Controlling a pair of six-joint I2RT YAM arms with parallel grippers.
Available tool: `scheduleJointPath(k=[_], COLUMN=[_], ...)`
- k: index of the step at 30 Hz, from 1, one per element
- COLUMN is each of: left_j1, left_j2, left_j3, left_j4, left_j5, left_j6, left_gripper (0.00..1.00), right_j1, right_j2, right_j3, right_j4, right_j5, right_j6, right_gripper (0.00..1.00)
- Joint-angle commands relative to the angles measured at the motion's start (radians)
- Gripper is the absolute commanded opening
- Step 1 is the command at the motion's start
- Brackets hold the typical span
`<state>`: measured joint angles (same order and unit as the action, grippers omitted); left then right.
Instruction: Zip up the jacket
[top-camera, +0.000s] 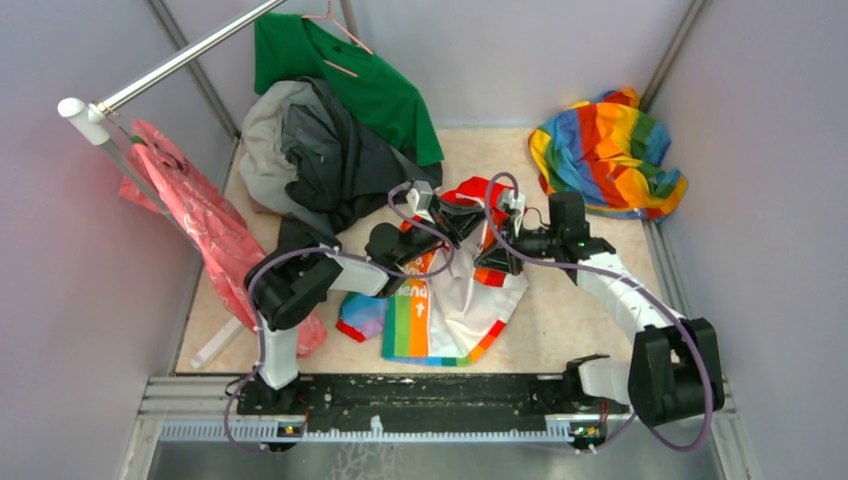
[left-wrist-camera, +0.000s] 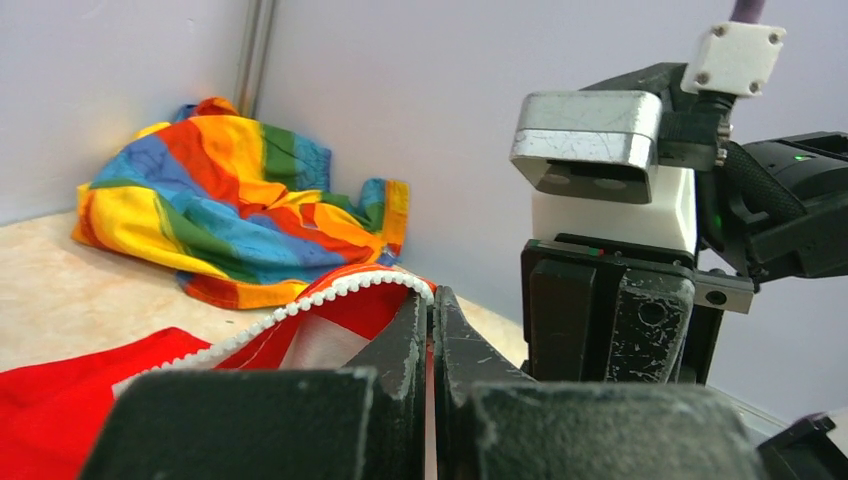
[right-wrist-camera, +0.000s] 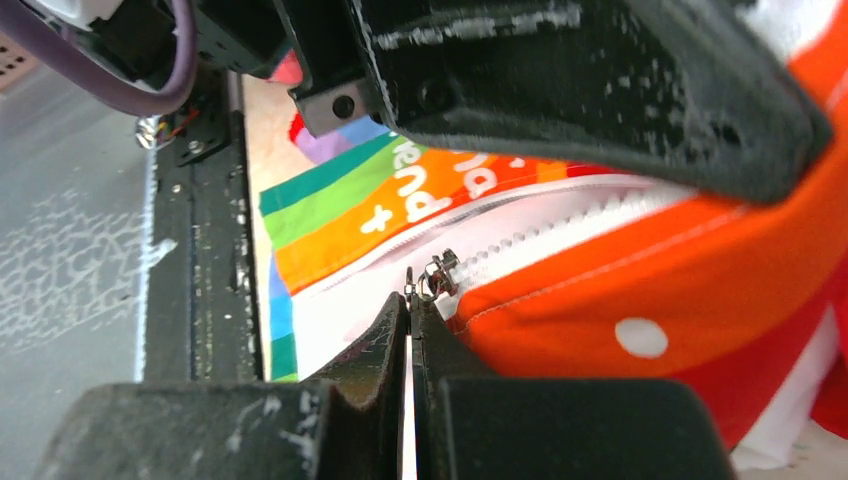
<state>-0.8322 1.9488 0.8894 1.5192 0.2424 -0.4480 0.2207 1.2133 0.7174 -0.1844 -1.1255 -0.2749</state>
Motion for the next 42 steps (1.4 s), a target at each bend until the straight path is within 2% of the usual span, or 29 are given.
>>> scheduleJointPath(k=[1, 4, 7, 11, 14, 17, 23, 27, 32, 33, 36, 40, 42], left_j1=[0.053, 0.074, 0.082, 0.075, 0.037, 0.013, 0.011, 0.041, 0.051, 0.051, 0.051, 0.059, 0.067], left_j2=[-0.04, -0.071, -0.096, -0.067, -0.021, 0.019, 0.003, -0.032, -0.033, -0.033, -0.042, -0.068, -0.075], left_j3=[0.035, 0.01, -0.022, -0.02, 0.006, 0.051, 0.058, 0.018, 0.018, 0.022, 0.025, 0.001, 0.001], left_j4=[0.273, 0.273, 0.273, 0.273, 0.274, 0.273, 0.273, 0.273, 0.274, 0.273, 0.273, 0.273, 0.274], left_j5=[-0.059, -0.067, -0.067, -0.035, -0.053, -0.075, -0.097, -0.084, 0.006, 0.037, 0.122, 0.177, 0.21], left_j6=[0.008, 0.005, 0.002, -0.063, -0.065, -0.061, -0.005, -0.012, -0.052, -0.056, -0.035, 0.026, 0.028], left_gripper=[0.0, 0.0, 0.0, 0.0, 0.0, 0.0, 0.0, 0.0, 0.0, 0.0, 0.0, 0.0, 0.0], right_j1=[0.013, -0.04, -0.123, -0.137, -0.095, 0.032, 0.033, -0.073, -0.084, -0.084, -0.083, -0.084, -0.088], right_j2=[0.017, 0.018, -0.011, -0.041, -0.027, -0.032, 0.02, 0.003, -0.023, -0.022, -0.037, -0.073, -0.09], right_j3=[0.053, 0.048, 0.012, -0.02, 0.001, 0.02, 0.049, 0.032, 0.028, 0.039, 0.096, 0.185, 0.209], right_j4=[-0.075, -0.038, 0.085, 0.148, 0.058, -0.023, -0.029, 0.006, -0.044, -0.086, -0.247, -0.589, -0.674], right_j5=[0.047, -0.005, -0.121, -0.127, -0.093, 0.041, 0.134, 0.072, -0.052, -0.065, -0.066, -0.076, -0.061], right_j6=[-0.043, 0.011, 0.15, 0.18, 0.089, -0.015, 0.026, 0.081, -0.019, -0.066, -0.246, -0.638, -0.739], right_gripper=[0.0, 0.0, 0.0, 0.0, 0.0, 0.0, 0.0, 0.0, 0.0, 0.01, 0.18, 0.48, 0.58])
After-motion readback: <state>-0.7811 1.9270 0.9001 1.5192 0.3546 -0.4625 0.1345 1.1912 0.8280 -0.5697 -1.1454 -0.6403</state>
